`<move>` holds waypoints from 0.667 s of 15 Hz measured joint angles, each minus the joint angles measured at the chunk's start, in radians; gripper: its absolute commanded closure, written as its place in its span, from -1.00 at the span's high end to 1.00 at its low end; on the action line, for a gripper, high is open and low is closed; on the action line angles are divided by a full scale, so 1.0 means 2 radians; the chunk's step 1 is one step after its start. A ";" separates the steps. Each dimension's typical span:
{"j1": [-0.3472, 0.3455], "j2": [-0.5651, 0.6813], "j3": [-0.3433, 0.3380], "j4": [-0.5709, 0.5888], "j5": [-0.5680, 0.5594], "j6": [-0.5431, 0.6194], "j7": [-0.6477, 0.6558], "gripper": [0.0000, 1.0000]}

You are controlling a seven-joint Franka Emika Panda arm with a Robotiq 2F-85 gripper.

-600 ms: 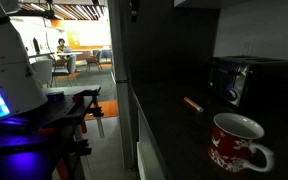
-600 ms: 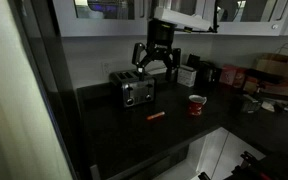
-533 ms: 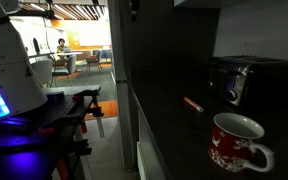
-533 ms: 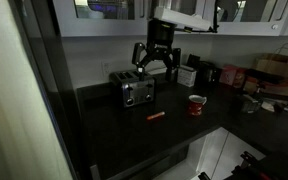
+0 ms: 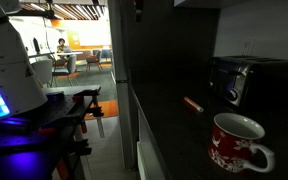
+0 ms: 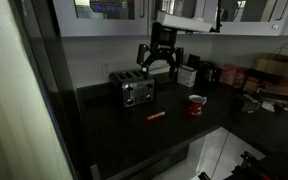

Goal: Move the marker to the edge

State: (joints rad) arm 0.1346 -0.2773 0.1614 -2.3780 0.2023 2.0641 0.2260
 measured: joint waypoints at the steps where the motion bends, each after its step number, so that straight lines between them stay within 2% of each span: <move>1: -0.012 0.003 -0.002 -0.006 -0.015 0.027 0.011 1.00; 6: -0.079 0.061 -0.038 -0.028 -0.065 0.175 0.054 1.00; 8: -0.090 0.106 -0.046 -0.016 -0.069 0.195 0.095 1.00; 10: -0.087 0.156 -0.046 0.009 -0.072 0.198 0.156 1.00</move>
State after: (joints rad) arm -0.0390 0.0349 0.0689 -2.3596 0.0578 2.4591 0.5375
